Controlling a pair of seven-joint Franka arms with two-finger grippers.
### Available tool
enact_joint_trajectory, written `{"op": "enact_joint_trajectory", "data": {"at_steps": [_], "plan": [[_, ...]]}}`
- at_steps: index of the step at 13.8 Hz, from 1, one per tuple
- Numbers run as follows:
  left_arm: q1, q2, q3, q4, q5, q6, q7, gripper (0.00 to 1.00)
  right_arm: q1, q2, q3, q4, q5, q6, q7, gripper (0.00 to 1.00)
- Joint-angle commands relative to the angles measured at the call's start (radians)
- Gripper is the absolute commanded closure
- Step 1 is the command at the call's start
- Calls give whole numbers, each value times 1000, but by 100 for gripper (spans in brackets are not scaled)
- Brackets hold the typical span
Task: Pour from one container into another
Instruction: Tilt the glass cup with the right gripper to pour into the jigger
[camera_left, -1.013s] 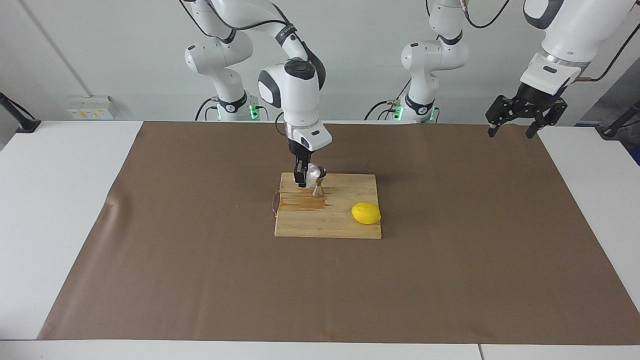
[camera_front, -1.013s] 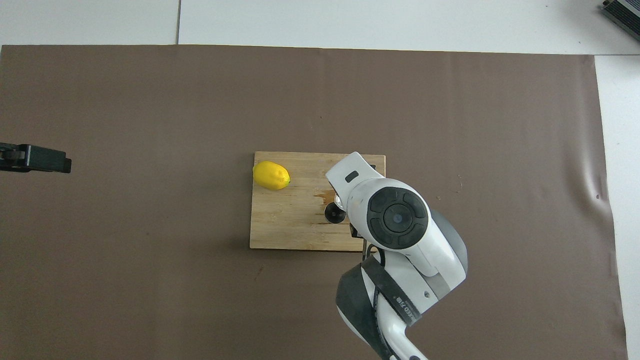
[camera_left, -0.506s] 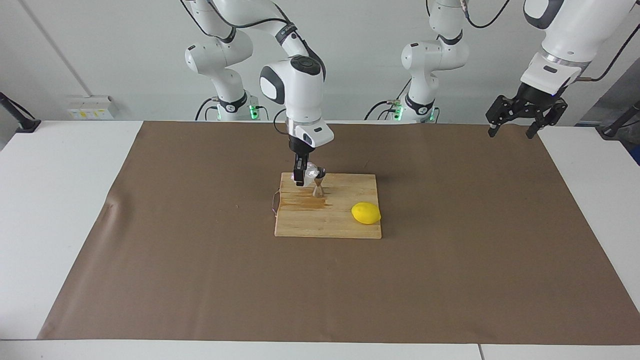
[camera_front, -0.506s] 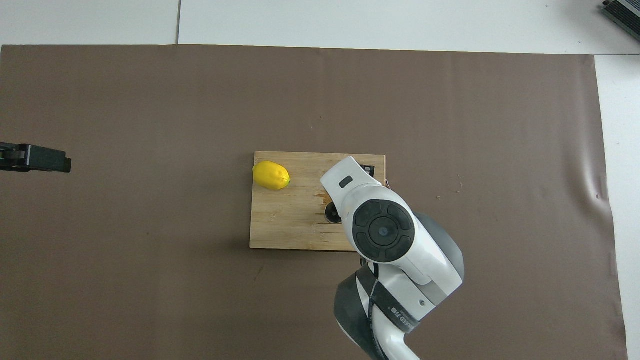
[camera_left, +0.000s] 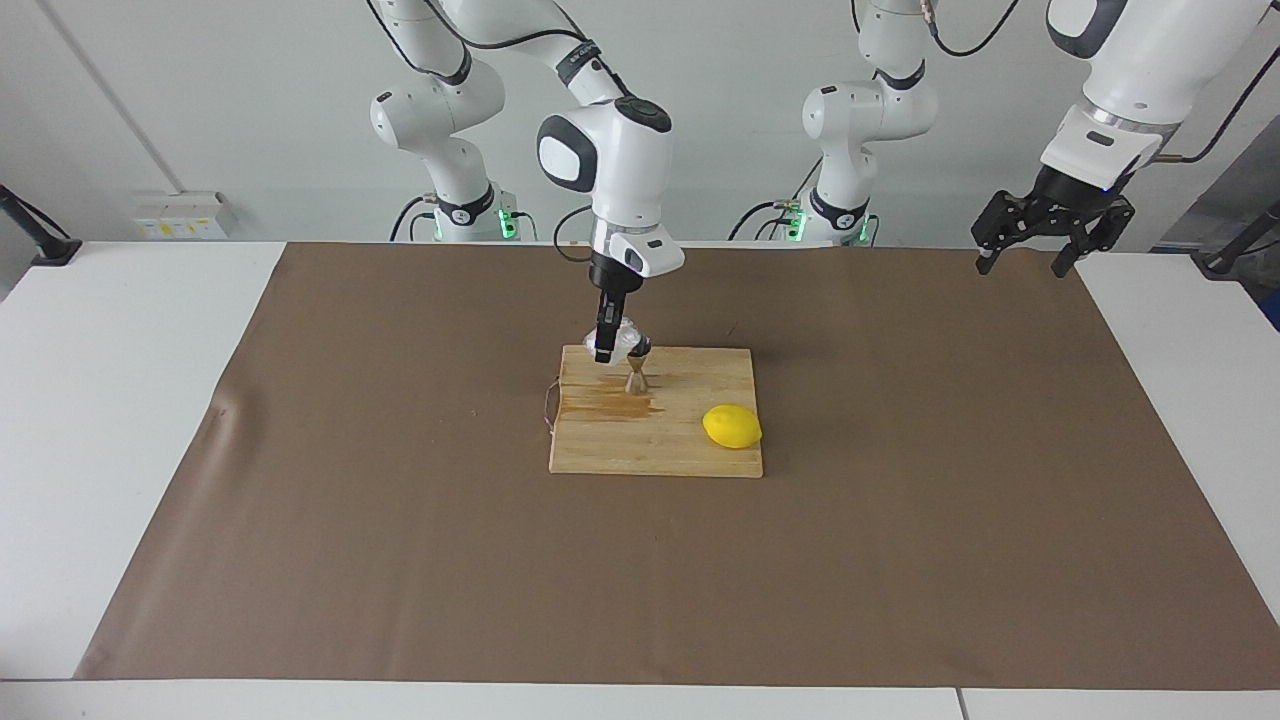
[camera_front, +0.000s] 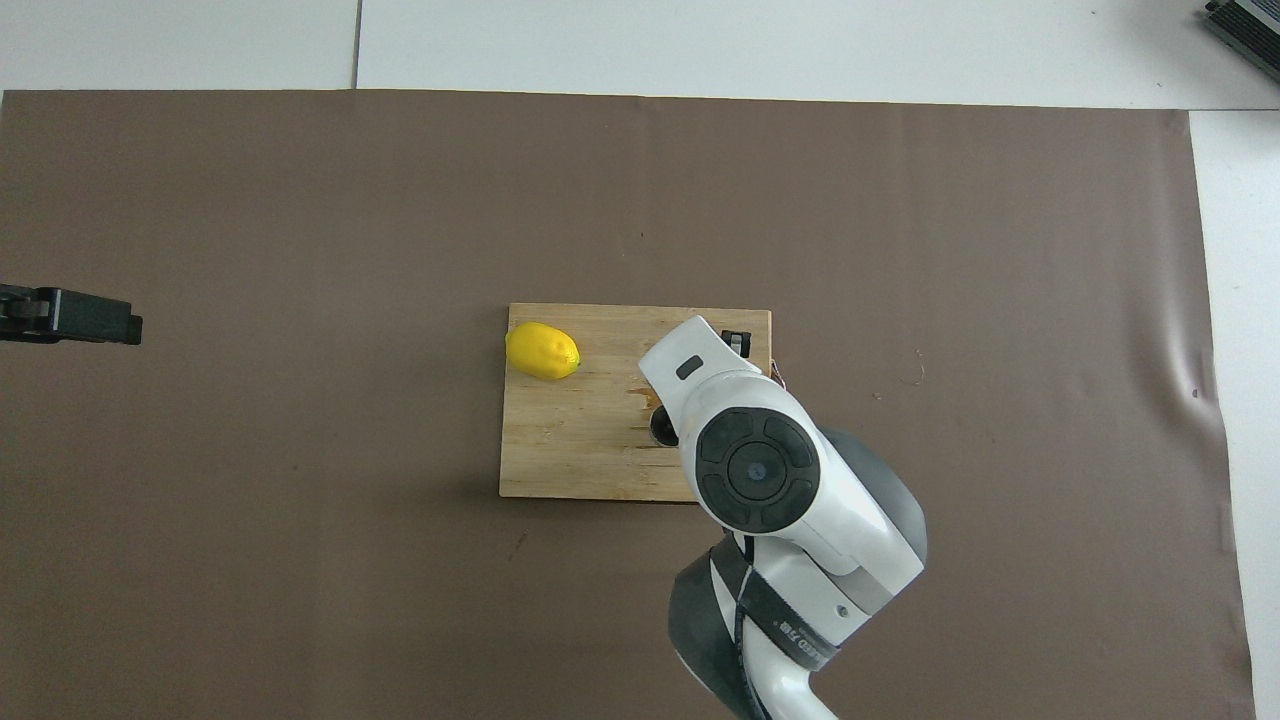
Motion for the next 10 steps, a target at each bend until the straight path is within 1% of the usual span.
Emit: {"op": "enact_joint_trajectory", "data": {"at_steps": [1,3,8,10], "plan": [[-2,-17,-2,-25,12,18,-10,0,-3,-29,8,-21,-52,-22,47,72],[-2,-17,-2,-23,12,19,-10,0,14,-36,8,-29,-78,-25,55,72],[0,-17,-2,-23,12,19,-10,0,18,-43,9,-43,-134,-31,82,73],[0,-17,-2,-23,12,21,-10,0,34,-51,9,-44,-165,-63,91,73]]}}
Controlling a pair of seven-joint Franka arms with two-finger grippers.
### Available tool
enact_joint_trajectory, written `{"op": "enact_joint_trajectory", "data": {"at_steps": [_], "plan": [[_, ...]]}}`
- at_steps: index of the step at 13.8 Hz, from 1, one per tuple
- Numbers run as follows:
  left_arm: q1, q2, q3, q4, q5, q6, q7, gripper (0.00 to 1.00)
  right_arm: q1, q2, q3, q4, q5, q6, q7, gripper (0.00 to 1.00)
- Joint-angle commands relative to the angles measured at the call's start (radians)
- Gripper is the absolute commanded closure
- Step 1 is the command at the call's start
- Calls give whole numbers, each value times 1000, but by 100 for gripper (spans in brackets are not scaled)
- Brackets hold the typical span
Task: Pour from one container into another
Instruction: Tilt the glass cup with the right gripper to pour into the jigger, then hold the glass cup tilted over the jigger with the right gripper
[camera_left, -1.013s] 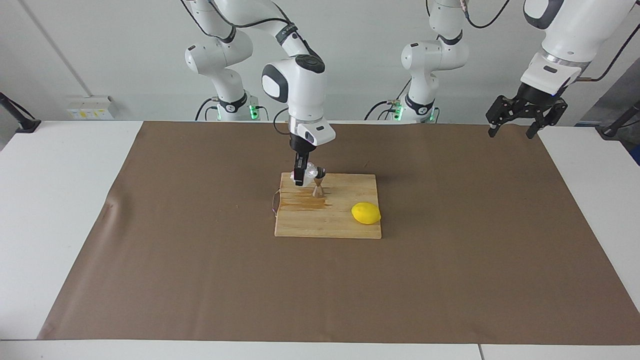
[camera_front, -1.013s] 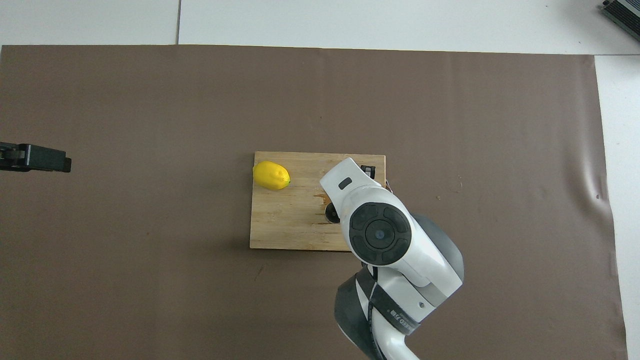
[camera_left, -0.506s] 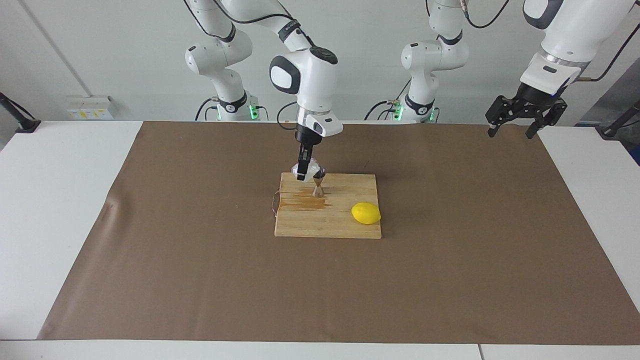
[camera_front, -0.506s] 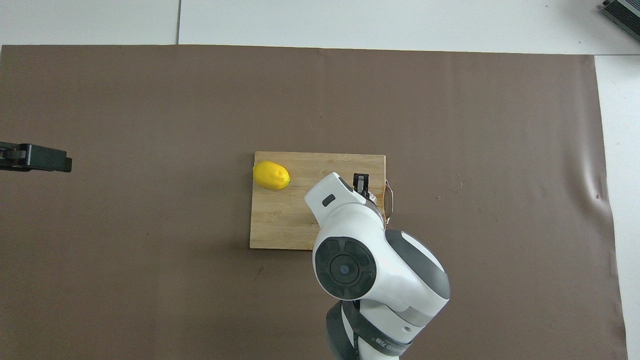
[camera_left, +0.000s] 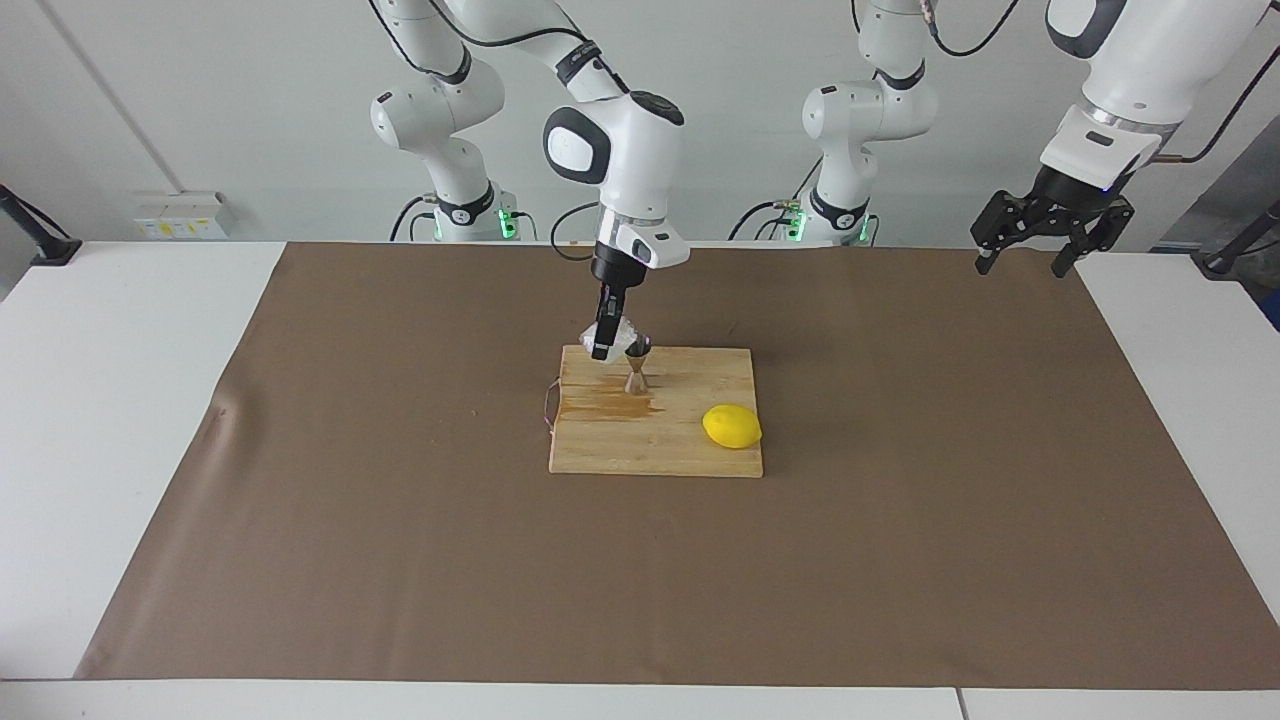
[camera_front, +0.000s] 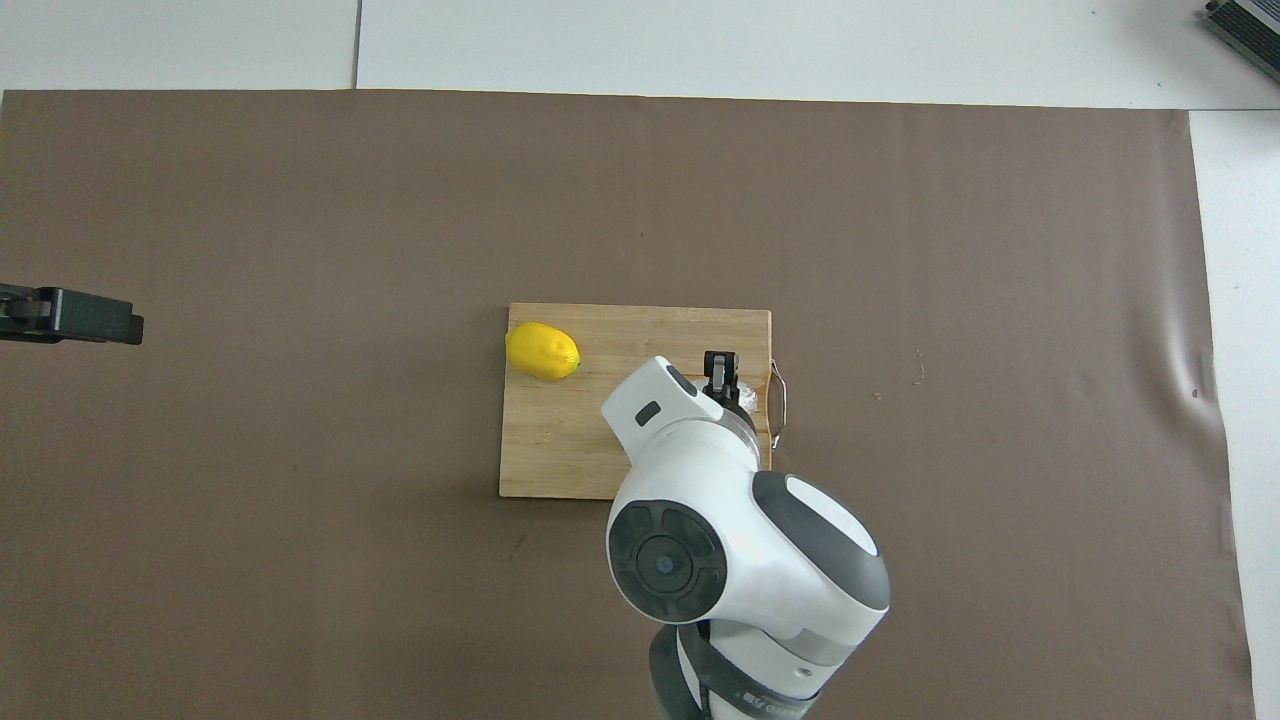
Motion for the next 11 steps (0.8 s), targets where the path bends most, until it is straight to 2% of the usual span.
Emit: {"op": "enact_joint_trajectory", "data": {"at_steps": [1,11], "plan": [[2,-17,-2,-23,12,21,-10,0,9,-42,9,-34,-53,-27,42,73],[6,-19,-2,-25,12,24,-10,0,41,-29,12,-43,-168,-40,123,73]]}}
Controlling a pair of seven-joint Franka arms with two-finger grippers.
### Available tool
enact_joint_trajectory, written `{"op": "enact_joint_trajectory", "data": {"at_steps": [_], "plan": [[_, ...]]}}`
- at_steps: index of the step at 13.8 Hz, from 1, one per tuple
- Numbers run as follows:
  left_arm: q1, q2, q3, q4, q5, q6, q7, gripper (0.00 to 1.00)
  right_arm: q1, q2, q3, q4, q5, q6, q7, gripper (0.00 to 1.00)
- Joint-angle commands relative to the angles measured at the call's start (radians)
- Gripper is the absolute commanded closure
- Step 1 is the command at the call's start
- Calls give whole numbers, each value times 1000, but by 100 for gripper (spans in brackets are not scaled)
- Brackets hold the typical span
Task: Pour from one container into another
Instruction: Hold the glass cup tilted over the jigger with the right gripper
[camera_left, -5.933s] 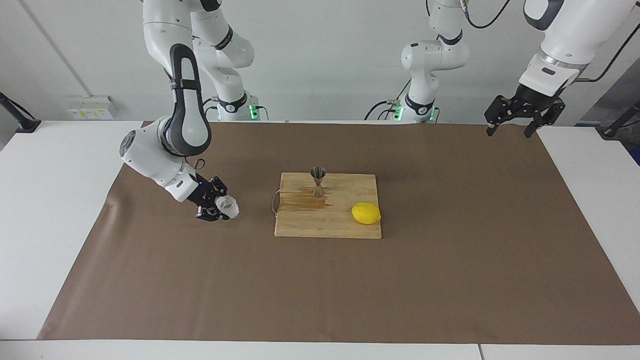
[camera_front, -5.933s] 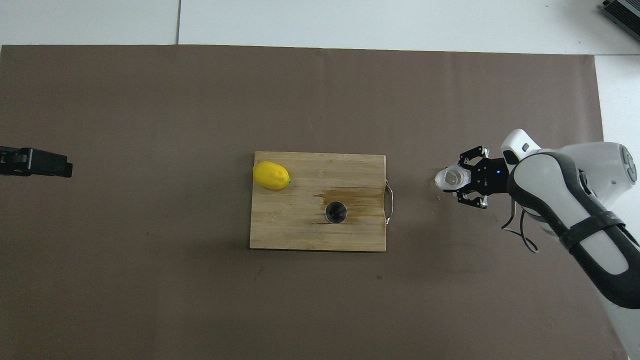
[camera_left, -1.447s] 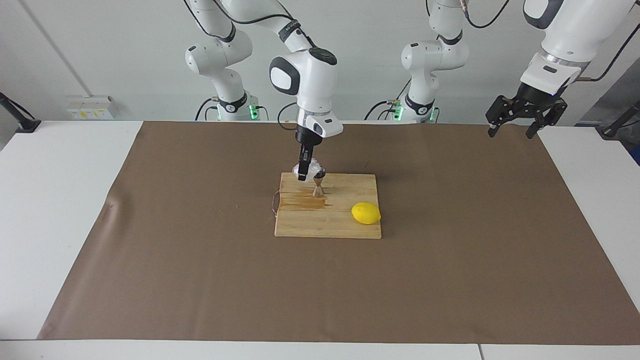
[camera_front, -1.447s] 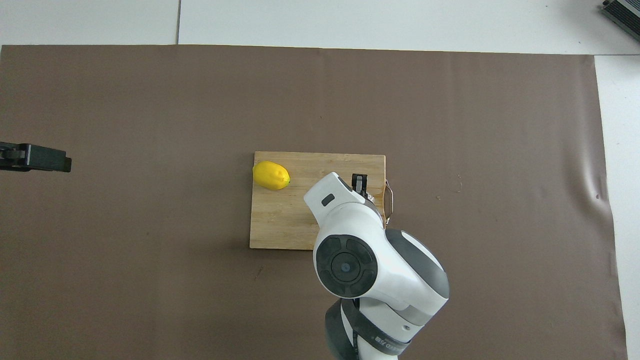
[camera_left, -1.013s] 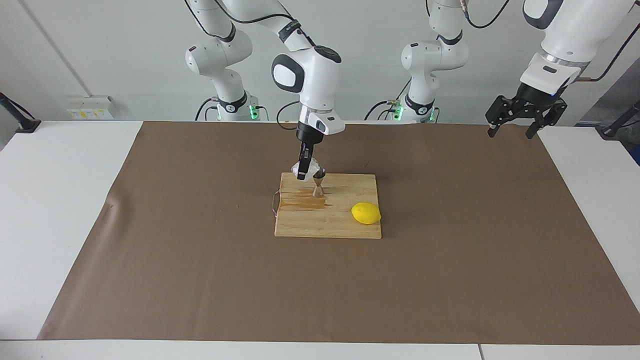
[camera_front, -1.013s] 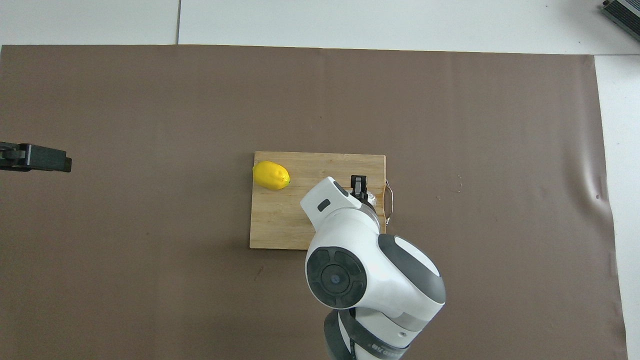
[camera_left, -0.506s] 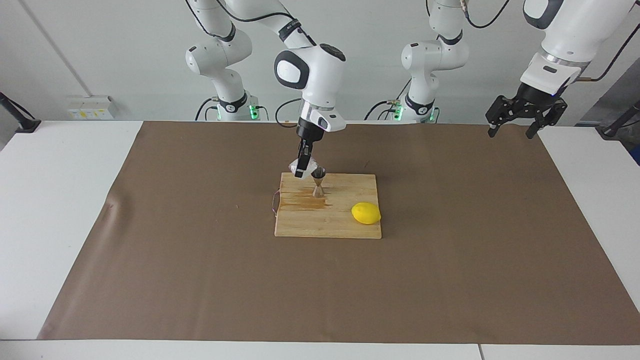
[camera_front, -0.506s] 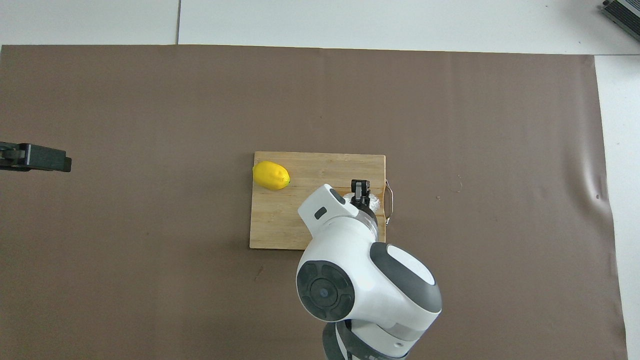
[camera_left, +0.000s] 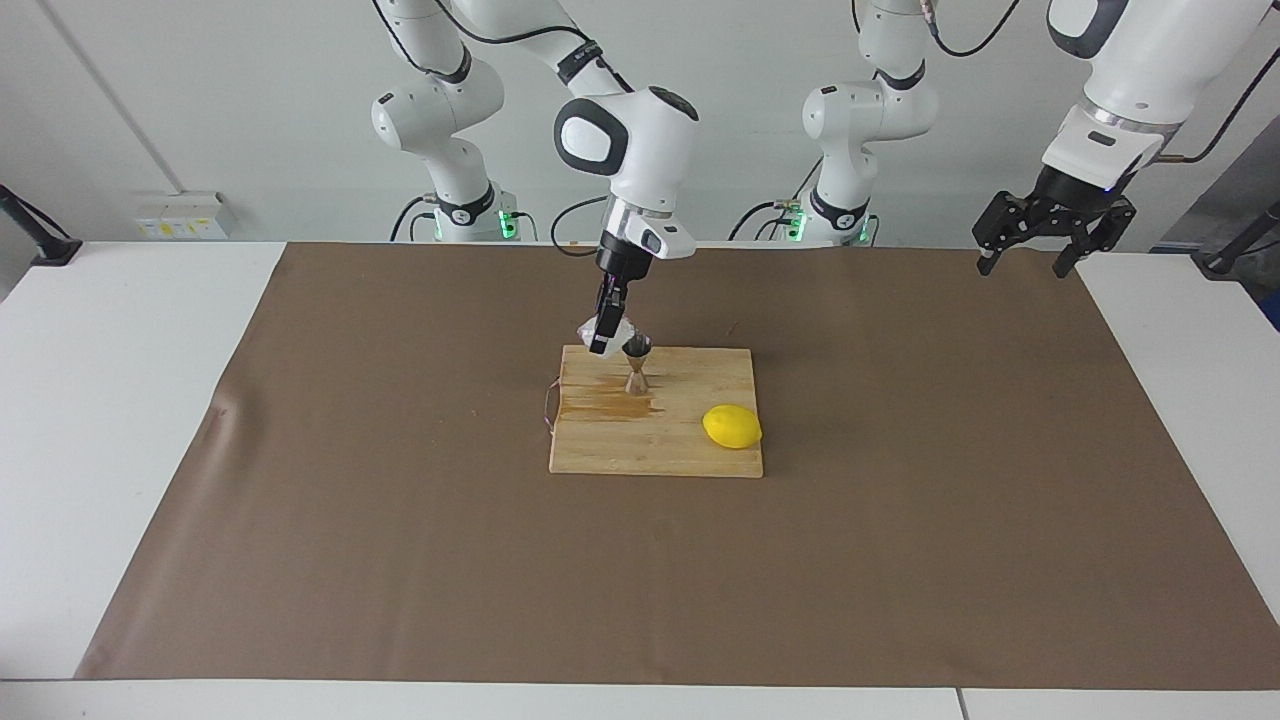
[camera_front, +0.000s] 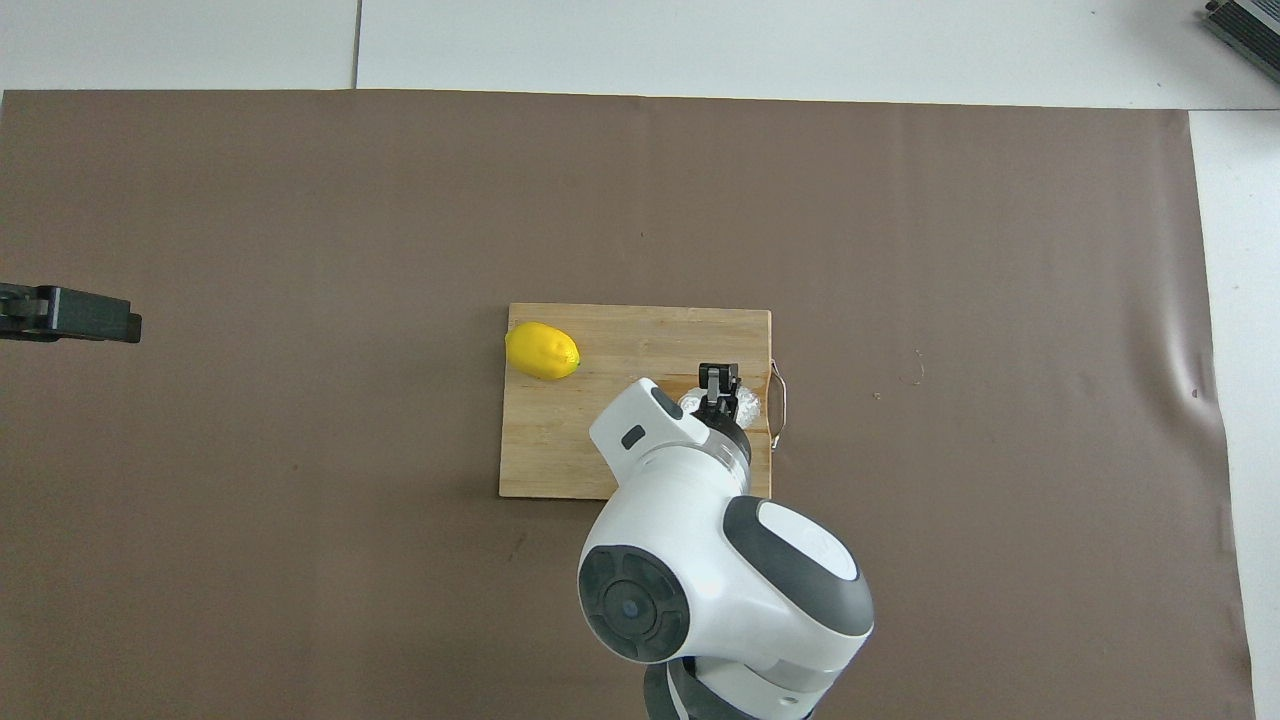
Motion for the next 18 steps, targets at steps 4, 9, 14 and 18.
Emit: {"op": "enact_joint_trajectory", "data": {"at_steps": [4,9,14,18], "plan": [[7,-23,-4,-31,12,38,-8,0,3,-19,11,-24,-86,-21,42,73],[7,-77,-4,-86,15,90,-18,0,3,-16,11,-23,-122,-12,44,73],[-8,-83,-10,-84,49,92,-67,0,4,2,11,-23,-158,-18,61,73],[-8,-86,-11,-89,49,95,-70,0,20,11,12,-23,-195,-21,64,73]]}}
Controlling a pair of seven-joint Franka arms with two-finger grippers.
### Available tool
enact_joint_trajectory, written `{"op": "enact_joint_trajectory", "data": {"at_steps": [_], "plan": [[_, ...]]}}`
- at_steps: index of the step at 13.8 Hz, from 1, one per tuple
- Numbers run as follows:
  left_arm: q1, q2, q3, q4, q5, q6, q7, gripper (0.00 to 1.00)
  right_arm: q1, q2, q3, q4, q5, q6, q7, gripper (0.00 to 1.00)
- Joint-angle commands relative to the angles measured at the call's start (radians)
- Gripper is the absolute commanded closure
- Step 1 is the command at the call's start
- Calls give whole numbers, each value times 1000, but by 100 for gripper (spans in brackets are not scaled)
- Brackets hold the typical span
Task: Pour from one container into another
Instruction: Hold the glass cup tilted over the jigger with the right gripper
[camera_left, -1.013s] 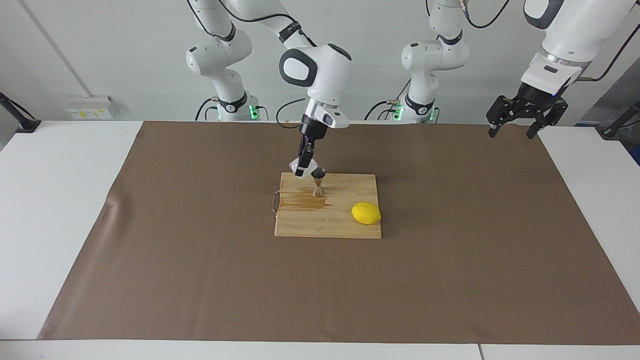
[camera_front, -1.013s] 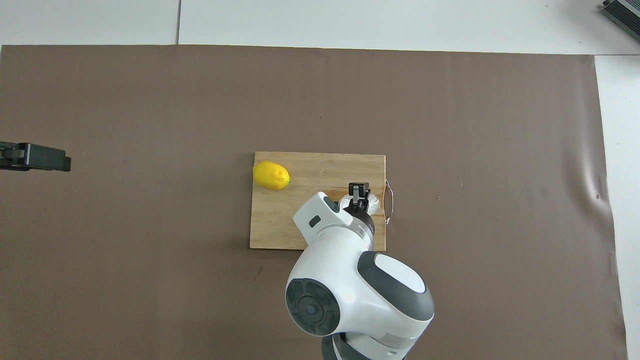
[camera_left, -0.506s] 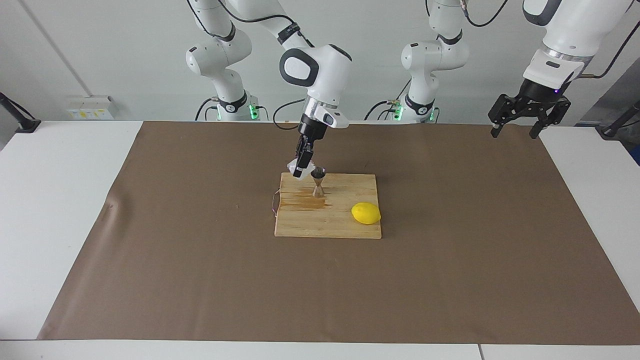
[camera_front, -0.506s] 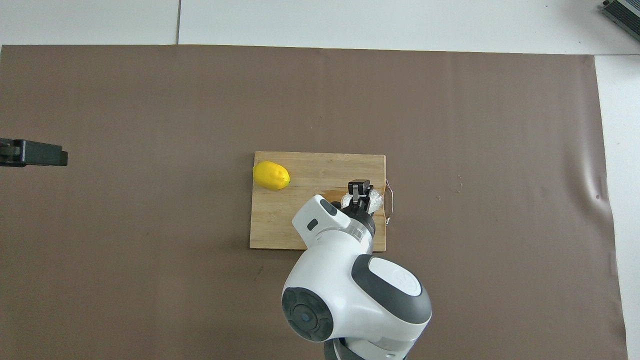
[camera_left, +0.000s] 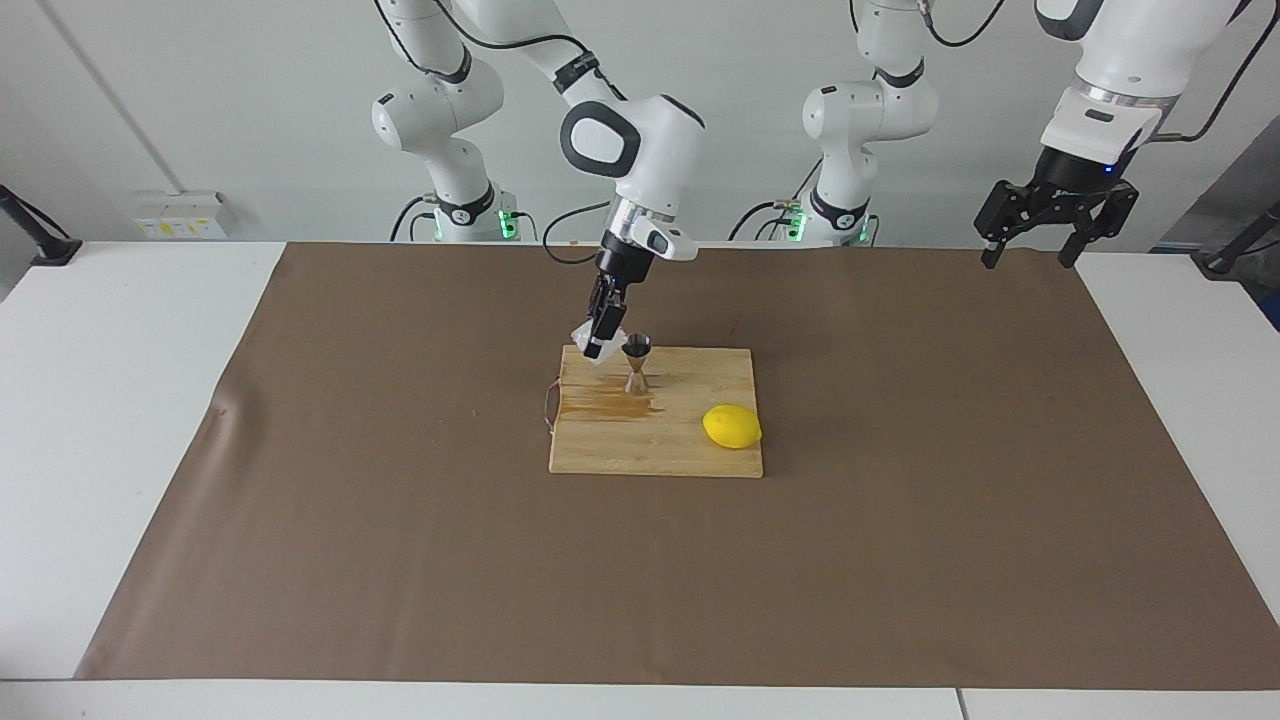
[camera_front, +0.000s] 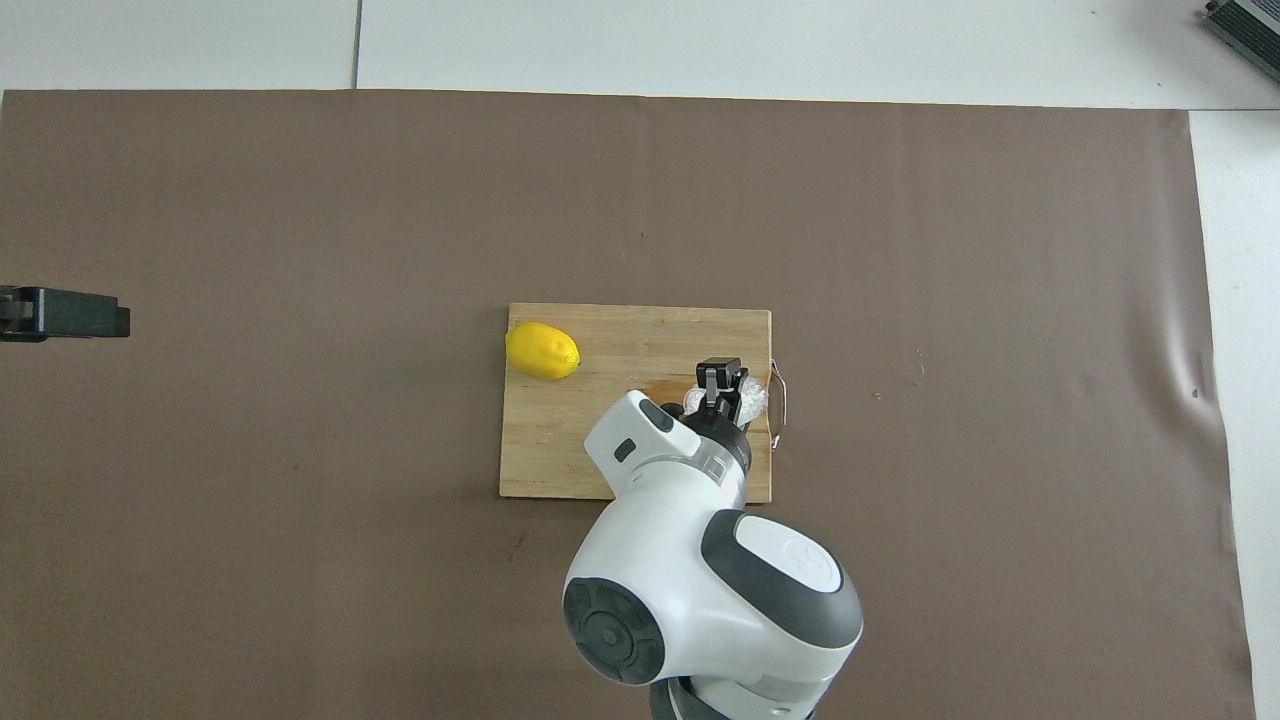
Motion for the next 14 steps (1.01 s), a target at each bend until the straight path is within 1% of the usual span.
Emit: {"op": "enact_joint_trajectory", "data": {"at_steps": [1,3,5,9,12,14], "plan": [[-7,-29,1,-35,25,21,-21,0,25,7,12,-8,-44,-13,47,73],[-10,-16,-1,-33,25,21,-37,0,29,7,12,-8,-47,-14,65,73],[-5,-24,-1,-35,25,26,-32,0,29,9,12,-8,-47,-16,74,73],[-5,-12,-1,-21,25,21,-37,0,24,12,12,2,-41,-16,84,73],[7,-13,7,-18,25,21,-23,0,13,3,13,3,-22,-13,81,73],[7,-13,10,-10,18,18,-23,0,13,-8,13,5,17,-10,78,73]]}}
